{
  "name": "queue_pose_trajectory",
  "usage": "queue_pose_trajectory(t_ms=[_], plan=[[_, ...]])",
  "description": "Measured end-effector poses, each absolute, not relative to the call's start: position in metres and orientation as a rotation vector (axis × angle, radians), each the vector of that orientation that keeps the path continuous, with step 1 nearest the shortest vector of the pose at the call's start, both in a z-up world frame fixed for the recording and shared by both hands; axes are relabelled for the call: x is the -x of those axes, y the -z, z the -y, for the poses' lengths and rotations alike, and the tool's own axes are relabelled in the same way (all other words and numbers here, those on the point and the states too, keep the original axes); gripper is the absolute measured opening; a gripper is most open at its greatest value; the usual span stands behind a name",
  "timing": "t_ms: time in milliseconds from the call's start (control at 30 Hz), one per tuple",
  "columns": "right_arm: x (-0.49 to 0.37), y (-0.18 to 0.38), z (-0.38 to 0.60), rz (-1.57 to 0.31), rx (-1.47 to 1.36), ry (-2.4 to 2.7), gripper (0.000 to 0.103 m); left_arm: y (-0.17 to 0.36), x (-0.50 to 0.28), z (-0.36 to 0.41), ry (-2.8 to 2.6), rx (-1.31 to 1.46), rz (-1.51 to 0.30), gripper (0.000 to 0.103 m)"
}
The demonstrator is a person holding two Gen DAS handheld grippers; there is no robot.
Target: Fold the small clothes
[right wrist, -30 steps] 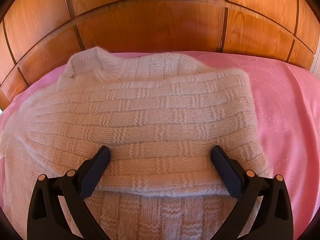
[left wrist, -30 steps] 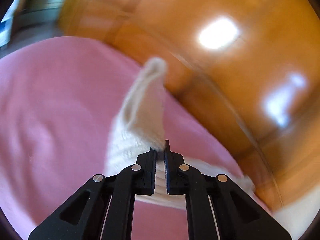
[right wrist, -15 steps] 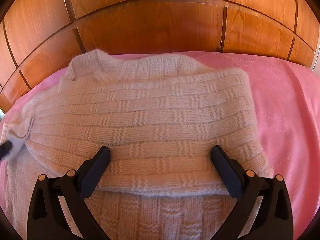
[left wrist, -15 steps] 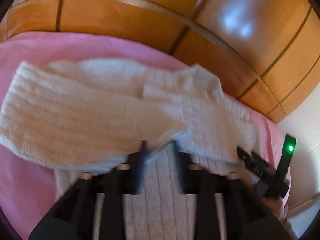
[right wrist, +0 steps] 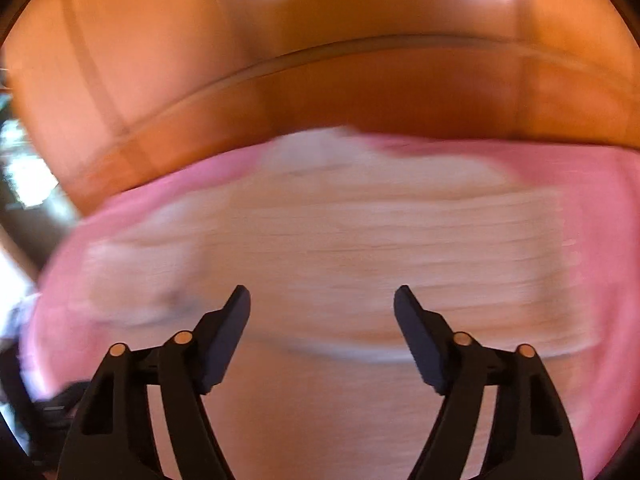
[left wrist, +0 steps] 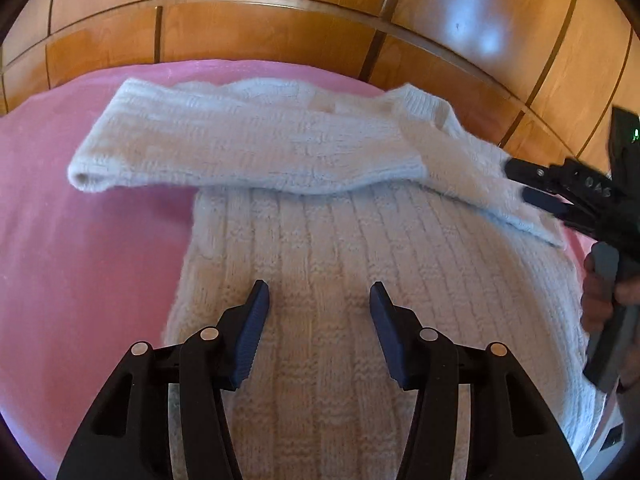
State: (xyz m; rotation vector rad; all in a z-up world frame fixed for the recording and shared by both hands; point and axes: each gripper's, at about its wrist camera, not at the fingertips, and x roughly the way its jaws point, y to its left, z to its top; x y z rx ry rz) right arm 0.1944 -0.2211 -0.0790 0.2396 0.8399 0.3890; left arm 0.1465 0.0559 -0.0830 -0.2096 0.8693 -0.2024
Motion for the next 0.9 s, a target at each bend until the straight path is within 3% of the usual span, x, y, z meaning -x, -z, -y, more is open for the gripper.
queue_pose_trajectory(t_ms=[33, 133, 200, 233, 333, 500, 667, 900], plan=[[-0.196, 0.081, 0.209, -0.860, -0.250, -0.429, 0.063, 0.084, -0.147, -0.057, 0.206, 0.213, -0.872, 0.051], [-0.214, 0.099, 0.169, -0.962, -0.334, -0.499, 0.061, 0.090, -0.148, -0.058, 0.221, 0.232, -0.866, 0.053], [-0.229, 0.112, 0.150, -1.012, -0.393, -0.504, 0.052, 0.090, -0.147, -0.057, 0.236, 0.237, -0.860, 0.060], [-0.235, 0.117, 0.142, -1.025, -0.398, -0.495, 0.045, 0.091, -0.147, -0.057, 0.248, 0.238, -0.856, 0.061], [-0.246, 0.113, 0.126, -1.011, -0.338, -0.424, 0.006, 0.092, -0.146, -0.054, 0.254, 0.230, -0.852, 0.065], [-0.221, 0.038, 0.131, -0.783, -0.180, -0.424, 0.006, 0.093, -0.144, -0.053, 0.257, 0.229, -0.851, 0.065], [-0.208, -0.016, 0.196, -0.625, -0.144, -0.328, 0.006, 0.093, -0.143, -0.051, 0.254, 0.221, -0.852, 0.066], [-0.223, 0.030, 0.314, -0.725, -0.262, -0.066, 0.006, 0.094, -0.141, -0.046, 0.251, 0.206, -0.853, 0.067]])
